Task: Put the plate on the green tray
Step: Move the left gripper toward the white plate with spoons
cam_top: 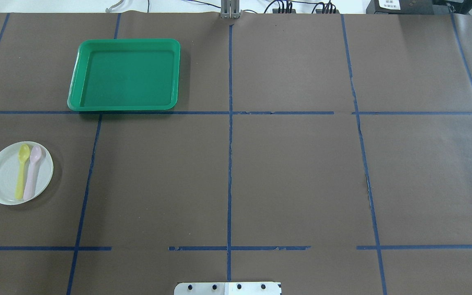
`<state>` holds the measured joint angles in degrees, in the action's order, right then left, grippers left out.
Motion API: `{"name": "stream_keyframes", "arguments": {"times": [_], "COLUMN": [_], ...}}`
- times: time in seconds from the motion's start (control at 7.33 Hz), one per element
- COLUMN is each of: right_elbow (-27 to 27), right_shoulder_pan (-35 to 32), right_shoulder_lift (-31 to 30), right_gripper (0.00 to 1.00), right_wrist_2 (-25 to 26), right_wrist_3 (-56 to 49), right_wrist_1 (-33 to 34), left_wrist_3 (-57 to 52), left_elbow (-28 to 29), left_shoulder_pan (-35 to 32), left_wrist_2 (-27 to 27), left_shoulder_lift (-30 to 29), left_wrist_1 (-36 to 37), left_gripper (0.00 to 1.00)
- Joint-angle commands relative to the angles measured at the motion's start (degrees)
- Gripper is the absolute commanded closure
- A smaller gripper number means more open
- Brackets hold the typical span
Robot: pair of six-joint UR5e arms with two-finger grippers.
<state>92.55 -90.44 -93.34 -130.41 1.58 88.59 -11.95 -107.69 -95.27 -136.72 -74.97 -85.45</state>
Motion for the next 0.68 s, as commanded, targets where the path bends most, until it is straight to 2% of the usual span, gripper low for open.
{"name": "stream_keyframes", "arguments": {"times": [0.0, 0.41, 0.55], "right_elbow": [0.0, 0.0, 0.0], "right_shoulder_pan": [0.0, 0.0, 0.0], "right_shoulder_lift": [0.0, 0.0, 0.0], "right_gripper": [0.00, 0.00, 0.00], "right_wrist_2": [0.0, 0.0, 0.0], "right_wrist_3": [0.0, 0.0, 0.0], "right_wrist_1": [0.0, 0.0, 0.0], "left_wrist_3": [0.2, -0.4, 0.3], "left_elbow": [-0.4, -0.7, -0.7], "left_shoulder_pan": [0.3, 0.5, 3.7], "left_wrist_2": [-0.2, -0.8, -1.3], "left_shoulder_lift": [-0.3, -3.1, -3.3], "left_wrist_1": [0.1, -2.3, -3.1], "left_gripper": [0.00, 0.00, 0.00]}}
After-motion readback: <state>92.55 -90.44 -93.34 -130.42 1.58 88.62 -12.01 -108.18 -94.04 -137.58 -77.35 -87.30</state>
